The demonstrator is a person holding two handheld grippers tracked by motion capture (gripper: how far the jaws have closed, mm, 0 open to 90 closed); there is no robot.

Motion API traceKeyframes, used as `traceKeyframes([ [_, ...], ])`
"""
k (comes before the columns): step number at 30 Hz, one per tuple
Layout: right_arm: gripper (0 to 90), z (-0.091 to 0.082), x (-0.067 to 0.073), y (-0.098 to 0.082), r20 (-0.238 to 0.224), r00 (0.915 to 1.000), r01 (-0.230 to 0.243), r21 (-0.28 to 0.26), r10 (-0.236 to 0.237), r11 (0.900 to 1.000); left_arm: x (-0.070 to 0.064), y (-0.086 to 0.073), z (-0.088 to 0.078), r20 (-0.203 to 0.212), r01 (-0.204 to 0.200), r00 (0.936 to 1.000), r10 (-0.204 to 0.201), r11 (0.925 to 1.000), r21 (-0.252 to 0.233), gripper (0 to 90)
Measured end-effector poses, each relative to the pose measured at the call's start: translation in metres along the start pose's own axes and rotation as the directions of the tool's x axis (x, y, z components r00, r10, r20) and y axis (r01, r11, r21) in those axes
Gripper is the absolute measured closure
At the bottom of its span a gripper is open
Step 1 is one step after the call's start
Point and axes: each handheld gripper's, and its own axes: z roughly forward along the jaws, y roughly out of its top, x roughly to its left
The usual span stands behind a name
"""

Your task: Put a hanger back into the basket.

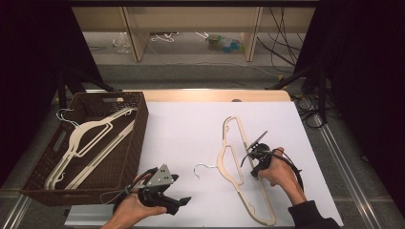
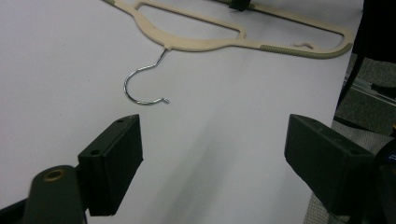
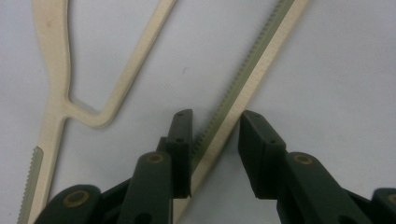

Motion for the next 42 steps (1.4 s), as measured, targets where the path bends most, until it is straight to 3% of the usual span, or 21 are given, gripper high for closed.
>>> traceKeyframes([
  [4, 71.0, -0.001, -0.002, -0.002, -0.015, 0.9997, -0.020, 0.010, 0.020, 1.000, -0.001, 0.000, 0.000, 0.000, 0.012, 0.9999, -0.012, 0.9999, 0.000, 19.5],
  [5, 72.1, -0.001, -0.004, -0.003, -0.013, 0.9999, -0.002, 0.003, 0.002, 1.000, -0.001, 0.000, 0.001, 0.005, 0.019, 0.9998, -0.019, 0.9998, -0.007, 19.5],
  [11, 75.2, -0.003, -0.010, -0.005, -0.023, 0.9997, 0.004, 0.013, -0.004, 1.000, -0.001, 0.000, 0.001, -0.001, 0.015, 0.9999, -0.015, 0.9999, 0.000, 19.6],
  [13, 76.0, -0.003, -0.009, -0.006, -0.025, 0.9993, -0.026, 0.015, 0.026, 1.000, -0.001, 0.000, 0.001, -0.002, 0.014, 0.9999, -0.014, 0.9999, 0.001, 19.7],
  [19, 77.9, -0.004, -0.013, -0.006, -0.027, 0.9996, 0.003, 0.004, -0.003, 1.000, -0.001, -0.001, 0.002, 0.001, 0.010, 1.0000, -0.010, 0.9999, 0.003, 20.1],
  [25, 79.0, -0.010, -0.014, -0.006, -0.033, 0.9985, 0.044, -0.013, -0.045, 0.999, 0.002, 0.000, 0.006, -0.032, -0.021, 0.9992, 0.022, 0.9992, 0.034, 20.9],
  [26, 79.1, -0.010, -0.013, -0.005, -0.034, 0.9986, 0.040, -0.012, -0.040, 0.999, 0.002, 0.000, 0.008, -0.031, -0.009, 0.9995, 0.009, 0.9998, 0.017, 21.0],
  [34, 79.2, -0.017, -0.014, -0.004, -0.037, 0.9929, 0.113, -0.022, -0.113, 0.993, 0.014, 0.004, 0.029, -0.081, -0.066, 0.9942, 0.070, 0.9962, 0.057, 22.9],
  [35, 79.2, -0.020, -0.012, -0.004, -0.052, 0.9943, 0.092, -0.006, -0.093, 0.996, 0.015, 0.005, 0.033, -0.088, -0.070, 0.9933, 0.075, 0.9958, 0.059, 23.1],
  [38, 79.2, -0.021, -0.012, -0.004, -0.044, 0.9914, 0.123, -0.015, -0.123, 0.992, 0.021, 0.008, 0.045, -0.110, -0.118, 0.9859, 0.126, 0.9899, 0.078, 24.5],
  [39, 79.2, -0.022, -0.013, -0.003, -0.048, 0.9895, 0.136, -0.014, -0.136, 0.991, 0.022, 0.009, 0.050, -0.112, -0.113, 0.9862, 0.122, 0.9903, 0.080, 24.7],
  [42, 79.2, -0.024, -0.011, -0.003, -0.054, 0.9893, 0.135, -0.015, -0.136, 0.991, 0.023, 0.014, 0.063, -0.113, -0.157, 0.9795, 0.167, 0.9834, 0.092, 26.3],
])
